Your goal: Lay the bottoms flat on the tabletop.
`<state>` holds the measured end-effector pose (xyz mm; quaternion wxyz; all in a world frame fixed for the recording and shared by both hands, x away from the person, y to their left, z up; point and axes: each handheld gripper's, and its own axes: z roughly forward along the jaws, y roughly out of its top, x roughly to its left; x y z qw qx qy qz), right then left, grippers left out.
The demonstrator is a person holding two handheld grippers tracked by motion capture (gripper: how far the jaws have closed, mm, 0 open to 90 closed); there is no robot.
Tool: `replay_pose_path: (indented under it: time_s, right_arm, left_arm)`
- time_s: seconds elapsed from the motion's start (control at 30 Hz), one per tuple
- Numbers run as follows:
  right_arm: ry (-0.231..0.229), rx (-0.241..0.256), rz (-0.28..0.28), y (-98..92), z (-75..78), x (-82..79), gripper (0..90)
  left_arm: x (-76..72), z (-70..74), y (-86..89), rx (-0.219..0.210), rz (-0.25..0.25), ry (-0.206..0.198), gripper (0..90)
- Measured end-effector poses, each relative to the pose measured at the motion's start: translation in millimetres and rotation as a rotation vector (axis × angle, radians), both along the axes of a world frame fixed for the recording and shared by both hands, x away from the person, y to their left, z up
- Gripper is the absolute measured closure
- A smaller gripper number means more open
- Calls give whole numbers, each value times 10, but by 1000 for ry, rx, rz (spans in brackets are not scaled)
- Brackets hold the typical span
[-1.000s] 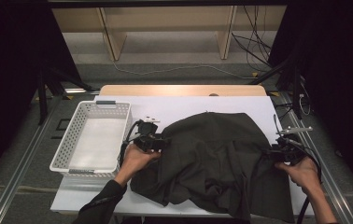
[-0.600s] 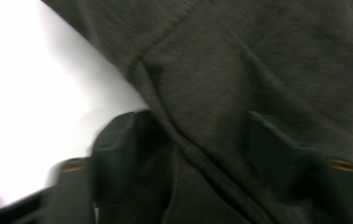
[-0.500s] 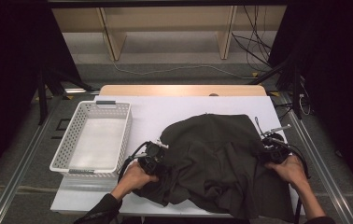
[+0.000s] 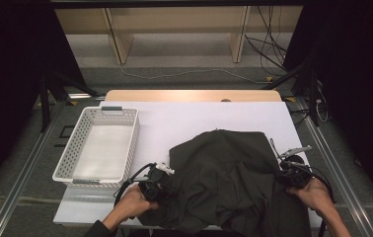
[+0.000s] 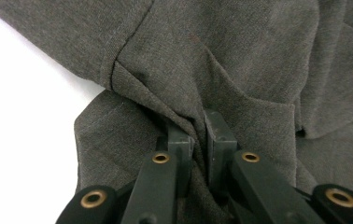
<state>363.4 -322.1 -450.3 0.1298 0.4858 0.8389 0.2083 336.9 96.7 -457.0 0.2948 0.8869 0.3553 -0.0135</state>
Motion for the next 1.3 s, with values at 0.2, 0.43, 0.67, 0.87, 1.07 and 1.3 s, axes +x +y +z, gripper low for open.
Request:
replay_pose_path:
  time_s: [0.2,0.43,0.67,0.87,1.07,1.3]
  right_arm:
    - [-19,-7,-9,14,21,-34,733]
    - [-117,70,-68,-119,288,56,326]
    - [-199,111,-88,-55,594,408,233]
    - [-143,87,-113,65,398,845,197]
    - [-43,73,-103,132,157,1014,250]
    - [-28,63,-100,159,121,1002,409]
  left_arm:
    - [48,98,33,17,71,-32,648]
    - [279,463,193,-30,227,-120,328]
    - [807,362,48,-16,377,-93,274]
    - [1164,52,-2,10,439,11,244]
    - [1175,-137,-141,78,375,23,282]
    - [1118,-160,-154,27,348,-20,670]
